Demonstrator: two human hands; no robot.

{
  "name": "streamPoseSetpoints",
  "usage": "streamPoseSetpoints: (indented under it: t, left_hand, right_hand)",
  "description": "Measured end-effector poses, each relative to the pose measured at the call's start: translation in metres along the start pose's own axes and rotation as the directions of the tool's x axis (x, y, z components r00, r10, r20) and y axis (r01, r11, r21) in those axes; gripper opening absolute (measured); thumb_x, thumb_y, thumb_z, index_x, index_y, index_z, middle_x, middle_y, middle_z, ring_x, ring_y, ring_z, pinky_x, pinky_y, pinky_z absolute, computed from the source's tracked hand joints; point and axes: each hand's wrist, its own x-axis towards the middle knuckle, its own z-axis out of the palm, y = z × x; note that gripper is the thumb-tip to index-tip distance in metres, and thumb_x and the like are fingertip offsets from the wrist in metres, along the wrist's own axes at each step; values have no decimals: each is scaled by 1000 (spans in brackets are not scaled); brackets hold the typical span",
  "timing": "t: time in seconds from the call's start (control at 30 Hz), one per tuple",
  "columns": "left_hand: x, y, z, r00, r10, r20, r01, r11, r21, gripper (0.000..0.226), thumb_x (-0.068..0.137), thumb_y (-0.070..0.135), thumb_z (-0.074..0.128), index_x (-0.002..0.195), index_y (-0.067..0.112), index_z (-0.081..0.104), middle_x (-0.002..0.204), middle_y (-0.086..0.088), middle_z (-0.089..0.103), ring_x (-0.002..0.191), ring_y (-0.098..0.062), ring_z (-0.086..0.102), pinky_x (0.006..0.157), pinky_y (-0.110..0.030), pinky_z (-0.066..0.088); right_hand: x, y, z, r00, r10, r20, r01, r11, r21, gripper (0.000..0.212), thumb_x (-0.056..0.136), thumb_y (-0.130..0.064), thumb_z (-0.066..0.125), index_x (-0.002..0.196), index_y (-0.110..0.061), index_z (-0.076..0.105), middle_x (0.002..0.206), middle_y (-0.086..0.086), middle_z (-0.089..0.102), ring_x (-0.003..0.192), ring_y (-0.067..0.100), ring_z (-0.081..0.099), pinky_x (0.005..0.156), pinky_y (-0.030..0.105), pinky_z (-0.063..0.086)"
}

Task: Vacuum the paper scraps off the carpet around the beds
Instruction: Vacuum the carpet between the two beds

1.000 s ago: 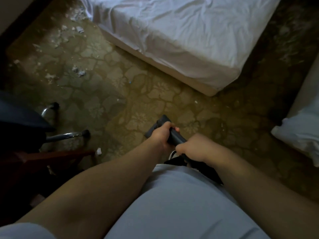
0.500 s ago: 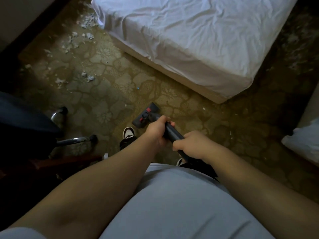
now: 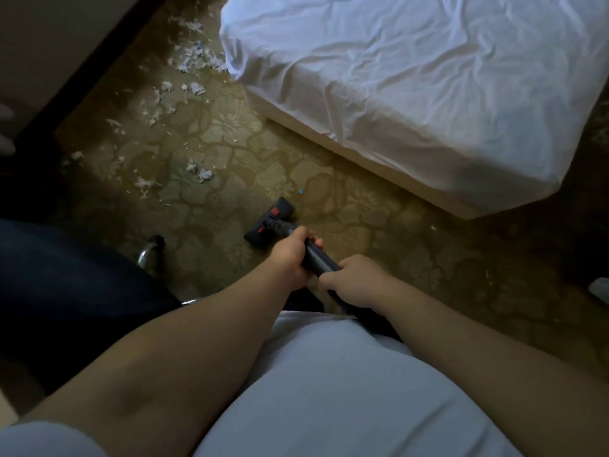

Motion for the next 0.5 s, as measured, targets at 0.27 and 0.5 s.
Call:
streamPoseSetpoints:
  t: [0.27,0.5]
  left_hand:
    - [13,43,-17,999,-5,42,2,998,68,14,93,13,60,81,12,54,65,-2,58,55,-13,55,63,-32,50]
    - [22,57,-11,998,-26,58,20,994,104,7,91,12,62,92,10,56,72,-3,58,55,-13,59,60,-31,53]
  right_hand:
    - [18,-41,16,999,41,-21,-41,998,43,31,82,-32,76,101,-9,70,72,8,72,48,17,64,50,26,48]
    - [25,-51,15,995,81,-54,-75,992,100,32,79,-34,74,97,-8,70,68,10,72,49,19,64,52,29,49]
